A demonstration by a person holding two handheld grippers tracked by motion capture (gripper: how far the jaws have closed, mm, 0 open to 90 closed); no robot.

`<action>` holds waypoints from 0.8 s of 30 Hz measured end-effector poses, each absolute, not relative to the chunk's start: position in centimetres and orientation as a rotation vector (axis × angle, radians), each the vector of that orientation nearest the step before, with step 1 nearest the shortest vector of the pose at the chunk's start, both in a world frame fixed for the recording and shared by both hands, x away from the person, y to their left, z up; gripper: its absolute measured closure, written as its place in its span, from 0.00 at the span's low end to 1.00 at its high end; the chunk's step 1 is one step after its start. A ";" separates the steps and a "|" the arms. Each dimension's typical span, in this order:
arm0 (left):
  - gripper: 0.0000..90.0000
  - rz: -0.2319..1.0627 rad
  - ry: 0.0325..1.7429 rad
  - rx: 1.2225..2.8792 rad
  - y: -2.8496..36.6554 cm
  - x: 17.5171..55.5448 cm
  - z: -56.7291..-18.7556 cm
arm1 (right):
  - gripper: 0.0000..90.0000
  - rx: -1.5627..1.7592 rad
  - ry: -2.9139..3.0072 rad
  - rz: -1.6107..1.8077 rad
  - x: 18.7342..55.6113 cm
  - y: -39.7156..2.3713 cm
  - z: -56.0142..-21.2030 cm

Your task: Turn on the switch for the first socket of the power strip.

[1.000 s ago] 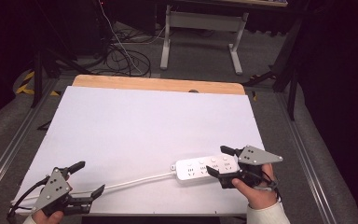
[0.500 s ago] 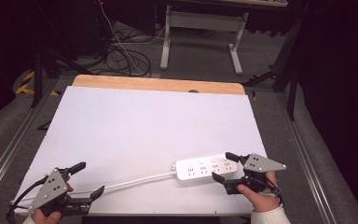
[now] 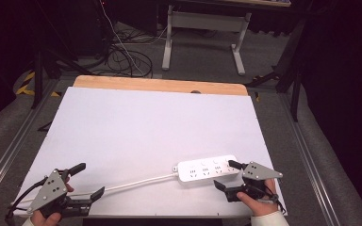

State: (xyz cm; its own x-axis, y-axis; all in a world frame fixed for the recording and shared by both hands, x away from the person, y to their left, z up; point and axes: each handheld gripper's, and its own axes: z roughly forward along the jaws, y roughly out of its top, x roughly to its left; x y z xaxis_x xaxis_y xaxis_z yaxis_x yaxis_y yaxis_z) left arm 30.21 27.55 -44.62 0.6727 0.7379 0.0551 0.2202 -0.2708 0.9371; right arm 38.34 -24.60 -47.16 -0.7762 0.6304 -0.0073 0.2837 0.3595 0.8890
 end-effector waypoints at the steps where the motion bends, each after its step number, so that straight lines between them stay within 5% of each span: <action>1: 0.09 0.591 0.763 1.817 27.5 30.1 -44.7 | 0.12 0.803 2.279 1.386 38.3 -24.6 -47.2; 24: 0.09 0.659 0.780 1.833 27.5 30.5 -45.2 | 0.17 0.783 2.224 1.423 37.7 -24.9 -47.3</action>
State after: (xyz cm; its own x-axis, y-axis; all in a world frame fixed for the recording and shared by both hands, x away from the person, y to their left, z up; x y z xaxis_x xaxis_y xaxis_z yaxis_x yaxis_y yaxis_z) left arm 30.46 27.52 -45.19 0.6440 0.7595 0.0915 0.2164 -0.2956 0.9305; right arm 37.68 -24.89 -47.35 -0.7701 0.6376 -0.0220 0.2473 0.3302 0.9109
